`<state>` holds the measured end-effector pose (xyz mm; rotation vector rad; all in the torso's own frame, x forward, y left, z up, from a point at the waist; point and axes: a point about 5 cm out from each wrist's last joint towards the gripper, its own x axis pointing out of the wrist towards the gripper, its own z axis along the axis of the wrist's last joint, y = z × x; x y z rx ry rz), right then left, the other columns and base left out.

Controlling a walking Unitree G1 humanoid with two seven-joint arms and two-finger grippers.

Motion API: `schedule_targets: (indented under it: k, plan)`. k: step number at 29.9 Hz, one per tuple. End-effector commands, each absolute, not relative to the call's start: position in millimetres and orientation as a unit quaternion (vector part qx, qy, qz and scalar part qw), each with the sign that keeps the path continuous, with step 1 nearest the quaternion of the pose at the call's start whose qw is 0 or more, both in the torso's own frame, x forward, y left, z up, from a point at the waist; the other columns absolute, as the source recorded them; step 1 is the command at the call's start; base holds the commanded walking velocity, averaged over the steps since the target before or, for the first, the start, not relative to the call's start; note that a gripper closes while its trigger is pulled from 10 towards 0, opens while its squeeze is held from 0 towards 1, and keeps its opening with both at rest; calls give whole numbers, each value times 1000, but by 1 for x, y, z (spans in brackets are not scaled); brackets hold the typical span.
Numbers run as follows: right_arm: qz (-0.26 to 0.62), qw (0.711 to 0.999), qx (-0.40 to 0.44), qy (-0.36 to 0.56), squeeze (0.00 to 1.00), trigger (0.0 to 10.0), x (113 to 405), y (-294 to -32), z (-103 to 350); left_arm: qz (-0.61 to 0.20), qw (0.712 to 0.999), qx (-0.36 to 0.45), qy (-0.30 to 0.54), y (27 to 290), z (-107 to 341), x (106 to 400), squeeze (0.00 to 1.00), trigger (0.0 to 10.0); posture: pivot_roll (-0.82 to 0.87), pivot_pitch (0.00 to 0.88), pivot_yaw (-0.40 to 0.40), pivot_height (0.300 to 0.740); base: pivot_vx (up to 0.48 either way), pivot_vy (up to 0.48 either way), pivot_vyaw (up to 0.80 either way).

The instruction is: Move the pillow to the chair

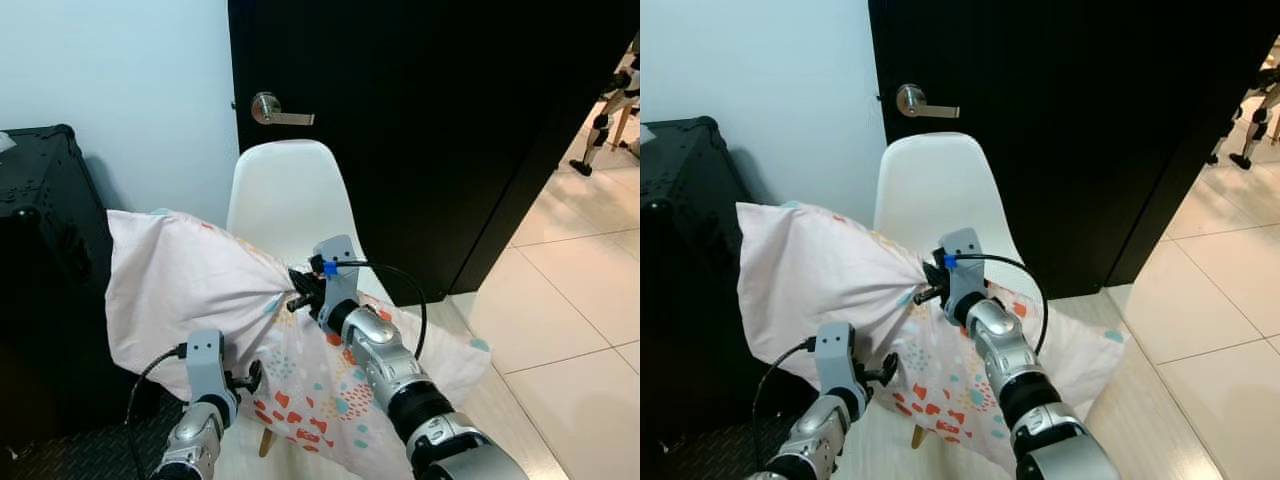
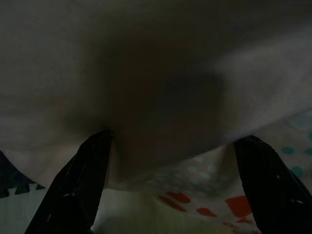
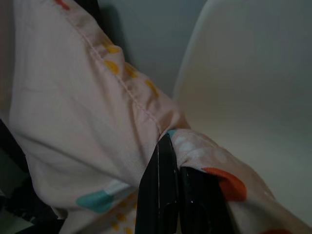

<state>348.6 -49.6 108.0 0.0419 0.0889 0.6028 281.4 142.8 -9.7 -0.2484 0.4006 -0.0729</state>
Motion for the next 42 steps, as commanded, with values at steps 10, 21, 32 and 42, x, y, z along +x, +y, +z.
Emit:
schedule_targets:
  k: [10, 21, 32, 42]
  plan:
    - [302, 953, 18, -4, 0, 10000, 354, -47, 126, -44, 973, -123, 189, 140, -7, 284, 0, 10000, 108, 0, -65, 740, 480, 0, 0]
    - [303, 953, 21, -6, 0, 10000, 354, -45, 126, -44, 974, -122, 187, 142, -6, 284, 0, 10000, 112, 0, -62, 740, 480, 0, 0]
    - [305, 952, 22, -6, 0, 10000, 353, -44, 126, -42, 974, -116, 192, 142, -7, 283, 0, 10000, 109, 0, -59, 740, 177, 0, 0]
    - [326, 945, 9, -6, 0, 10000, 349, -40, 123, -37, 972, -114, 204, 138, -11, 280, 0, 10000, 110, 0, -64, 740, 0, -318, 0]
